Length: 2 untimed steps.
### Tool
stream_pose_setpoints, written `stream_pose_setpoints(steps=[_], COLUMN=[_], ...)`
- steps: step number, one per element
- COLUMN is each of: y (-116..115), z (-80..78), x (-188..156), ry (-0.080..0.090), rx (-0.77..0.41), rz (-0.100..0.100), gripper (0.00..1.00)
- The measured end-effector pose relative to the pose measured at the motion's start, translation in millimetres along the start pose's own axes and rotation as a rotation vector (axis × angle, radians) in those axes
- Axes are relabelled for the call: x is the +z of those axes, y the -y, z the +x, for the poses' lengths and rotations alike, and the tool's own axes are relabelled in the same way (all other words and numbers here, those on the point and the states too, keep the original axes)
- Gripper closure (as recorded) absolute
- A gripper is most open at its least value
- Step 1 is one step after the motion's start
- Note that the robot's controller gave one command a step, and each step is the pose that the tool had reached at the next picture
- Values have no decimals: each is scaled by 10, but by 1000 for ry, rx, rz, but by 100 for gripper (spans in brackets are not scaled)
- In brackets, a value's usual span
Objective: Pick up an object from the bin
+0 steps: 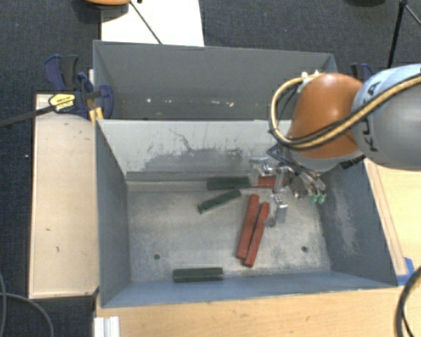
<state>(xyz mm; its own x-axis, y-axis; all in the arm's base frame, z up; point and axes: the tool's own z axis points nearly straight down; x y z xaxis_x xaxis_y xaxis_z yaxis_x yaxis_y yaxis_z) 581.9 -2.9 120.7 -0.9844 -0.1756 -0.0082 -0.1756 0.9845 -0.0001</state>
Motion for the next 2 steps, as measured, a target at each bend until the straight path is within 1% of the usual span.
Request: stream_pose_setpoints(steps=[1, 2], y=[-188, -189], z=[311, 311], x=[486, 486], ry=[-7, -7], rx=[-409, -409], rz=[-2, -2], gripper=[100, 100])
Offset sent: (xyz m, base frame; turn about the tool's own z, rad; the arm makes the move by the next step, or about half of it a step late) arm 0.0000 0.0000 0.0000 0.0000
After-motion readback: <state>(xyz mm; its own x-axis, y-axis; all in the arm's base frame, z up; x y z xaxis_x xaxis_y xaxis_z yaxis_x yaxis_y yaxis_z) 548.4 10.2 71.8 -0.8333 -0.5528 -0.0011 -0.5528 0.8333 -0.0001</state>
